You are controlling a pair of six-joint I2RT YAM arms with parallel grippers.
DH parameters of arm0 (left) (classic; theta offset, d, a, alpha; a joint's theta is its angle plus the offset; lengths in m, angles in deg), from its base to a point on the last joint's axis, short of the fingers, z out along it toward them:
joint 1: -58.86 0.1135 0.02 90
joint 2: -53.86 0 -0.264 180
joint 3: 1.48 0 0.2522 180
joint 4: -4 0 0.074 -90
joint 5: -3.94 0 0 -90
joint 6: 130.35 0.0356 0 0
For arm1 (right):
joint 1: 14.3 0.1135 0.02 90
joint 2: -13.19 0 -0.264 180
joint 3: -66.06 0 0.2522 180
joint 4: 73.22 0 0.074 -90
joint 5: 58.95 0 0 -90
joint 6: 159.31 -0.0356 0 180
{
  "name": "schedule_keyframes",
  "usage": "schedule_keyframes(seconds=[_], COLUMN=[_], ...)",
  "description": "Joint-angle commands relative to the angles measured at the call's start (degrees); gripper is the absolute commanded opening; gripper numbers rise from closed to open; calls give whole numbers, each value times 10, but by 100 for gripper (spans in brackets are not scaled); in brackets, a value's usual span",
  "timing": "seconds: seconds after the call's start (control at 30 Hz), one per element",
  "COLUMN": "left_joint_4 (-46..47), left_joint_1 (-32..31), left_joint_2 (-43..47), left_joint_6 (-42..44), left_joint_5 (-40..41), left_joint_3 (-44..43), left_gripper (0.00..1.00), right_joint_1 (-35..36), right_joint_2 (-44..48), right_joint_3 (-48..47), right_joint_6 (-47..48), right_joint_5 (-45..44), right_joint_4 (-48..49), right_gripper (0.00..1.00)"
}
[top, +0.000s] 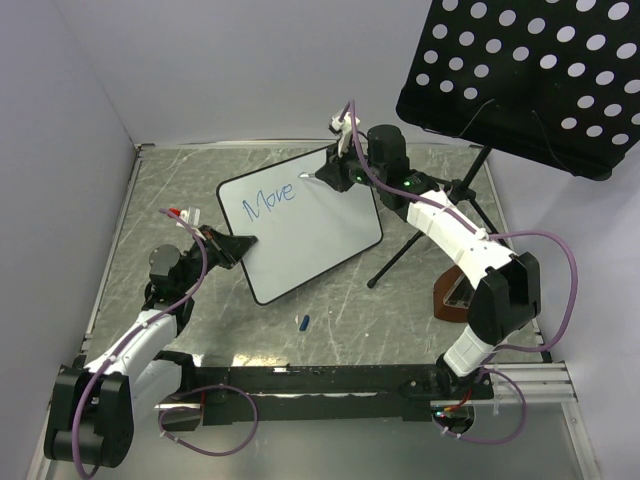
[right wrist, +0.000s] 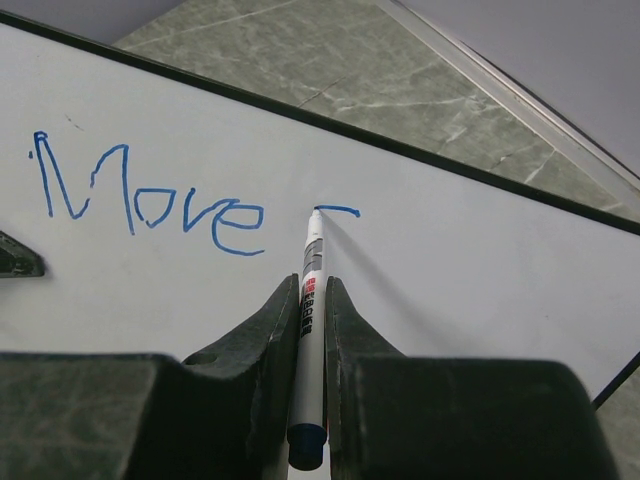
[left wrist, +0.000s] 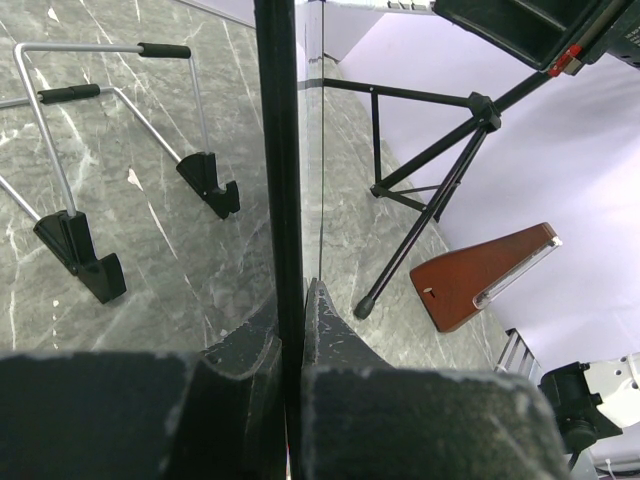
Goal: Write a sentence on the whiteboard
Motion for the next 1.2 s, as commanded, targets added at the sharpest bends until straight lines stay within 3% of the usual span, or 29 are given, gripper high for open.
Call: schedule_keyframes(seconds=[0.0, 0.53, 1.17], left_joint_4=[-9, -5, 0], left_joint_1=[-3, -4, -3], left_joint_2=[-7, -9, -12], left_joint_6=[66, 66, 65], left_joint_5=[-28, -26, -26], left_joint_3=[-12, -10, -8], left_gripper=[1, 1, 1], right_joint_1=[-3, -3, 0], right_joint_2=[7, 27, 57], right_joint_3=[3, 24, 69], right_joint_6=[7, 21, 27], right_joint_5=[16, -4, 35], right_joint_4=[-3, -32, -53], right_gripper=[0, 0, 0])
